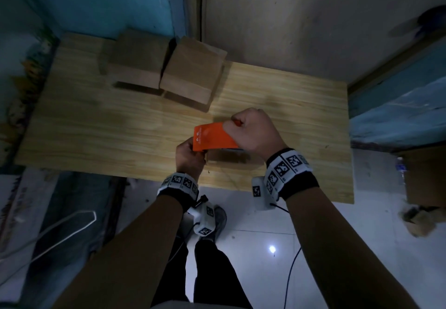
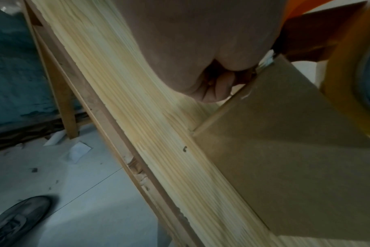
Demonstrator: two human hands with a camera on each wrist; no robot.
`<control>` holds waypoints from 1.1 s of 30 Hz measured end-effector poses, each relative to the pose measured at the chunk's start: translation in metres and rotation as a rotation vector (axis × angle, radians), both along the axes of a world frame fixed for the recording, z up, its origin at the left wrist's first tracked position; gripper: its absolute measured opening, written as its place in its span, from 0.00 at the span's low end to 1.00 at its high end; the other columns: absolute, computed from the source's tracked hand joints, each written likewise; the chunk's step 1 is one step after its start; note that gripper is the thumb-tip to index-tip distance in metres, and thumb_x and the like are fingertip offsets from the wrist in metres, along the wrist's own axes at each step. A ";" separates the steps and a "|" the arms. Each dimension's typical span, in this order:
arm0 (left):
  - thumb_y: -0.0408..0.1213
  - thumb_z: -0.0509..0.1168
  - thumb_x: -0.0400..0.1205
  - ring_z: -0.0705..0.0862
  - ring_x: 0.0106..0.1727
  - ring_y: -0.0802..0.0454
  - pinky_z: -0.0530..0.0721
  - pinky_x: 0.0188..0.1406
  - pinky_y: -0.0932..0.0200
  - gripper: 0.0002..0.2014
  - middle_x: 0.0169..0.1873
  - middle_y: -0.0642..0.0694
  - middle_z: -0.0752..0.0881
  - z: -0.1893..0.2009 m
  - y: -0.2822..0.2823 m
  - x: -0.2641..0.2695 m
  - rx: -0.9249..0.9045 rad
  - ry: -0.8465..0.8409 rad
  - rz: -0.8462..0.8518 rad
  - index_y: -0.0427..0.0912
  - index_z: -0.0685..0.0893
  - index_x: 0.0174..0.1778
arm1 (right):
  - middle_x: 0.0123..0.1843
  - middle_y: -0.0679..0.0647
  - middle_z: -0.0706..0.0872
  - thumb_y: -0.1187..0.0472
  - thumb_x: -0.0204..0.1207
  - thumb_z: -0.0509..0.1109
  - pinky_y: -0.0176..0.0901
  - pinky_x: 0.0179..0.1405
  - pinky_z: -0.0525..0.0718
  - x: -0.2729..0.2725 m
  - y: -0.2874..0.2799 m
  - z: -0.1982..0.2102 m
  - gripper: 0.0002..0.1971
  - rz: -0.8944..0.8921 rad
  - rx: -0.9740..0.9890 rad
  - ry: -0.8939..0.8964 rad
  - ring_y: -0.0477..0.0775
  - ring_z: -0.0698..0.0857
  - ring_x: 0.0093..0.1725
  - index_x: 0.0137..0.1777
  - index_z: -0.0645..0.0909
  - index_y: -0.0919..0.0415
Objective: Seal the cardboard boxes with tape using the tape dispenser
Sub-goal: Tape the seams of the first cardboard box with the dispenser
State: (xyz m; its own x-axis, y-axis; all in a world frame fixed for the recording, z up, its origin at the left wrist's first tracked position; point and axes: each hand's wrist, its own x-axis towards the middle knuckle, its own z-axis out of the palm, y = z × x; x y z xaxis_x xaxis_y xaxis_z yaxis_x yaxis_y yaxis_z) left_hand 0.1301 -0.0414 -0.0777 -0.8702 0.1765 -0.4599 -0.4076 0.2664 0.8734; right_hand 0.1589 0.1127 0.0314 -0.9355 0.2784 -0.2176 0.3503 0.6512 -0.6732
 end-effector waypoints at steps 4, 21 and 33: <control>0.30 0.64 0.81 0.75 0.27 0.50 0.75 0.30 0.54 0.16 0.22 0.49 0.79 -0.009 0.000 0.003 0.024 -0.001 0.030 0.46 0.82 0.26 | 0.18 0.47 0.66 0.47 0.73 0.64 0.40 0.23 0.66 0.003 -0.001 -0.001 0.24 -0.013 0.007 0.015 0.46 0.69 0.19 0.20 0.62 0.53; 0.28 0.62 0.84 0.71 0.24 0.56 0.71 0.22 0.63 0.13 0.25 0.50 0.77 -0.003 0.007 0.000 0.092 -0.181 0.071 0.44 0.80 0.34 | 0.20 0.51 0.71 0.49 0.77 0.66 0.33 0.20 0.66 0.006 -0.001 -0.004 0.22 -0.097 -0.043 0.027 0.44 0.70 0.19 0.24 0.72 0.59; 0.32 0.64 0.84 0.77 0.31 0.55 0.75 0.26 0.61 0.11 0.33 0.52 0.85 -0.004 0.013 0.003 0.230 -0.322 0.185 0.54 0.86 0.45 | 0.21 0.51 0.70 0.43 0.70 0.62 0.39 0.21 0.67 0.002 0.003 -0.008 0.22 -0.124 -0.088 0.014 0.46 0.71 0.19 0.24 0.70 0.58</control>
State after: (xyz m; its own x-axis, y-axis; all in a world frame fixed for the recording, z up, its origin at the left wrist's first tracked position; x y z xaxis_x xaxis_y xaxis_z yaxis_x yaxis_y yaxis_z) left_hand 0.1330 -0.0287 -0.0822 -0.7151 0.1610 -0.6802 -0.6918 -0.0235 0.7217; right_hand 0.1614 0.1154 0.0230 -0.8982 0.3723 -0.2338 0.4148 0.5415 -0.7313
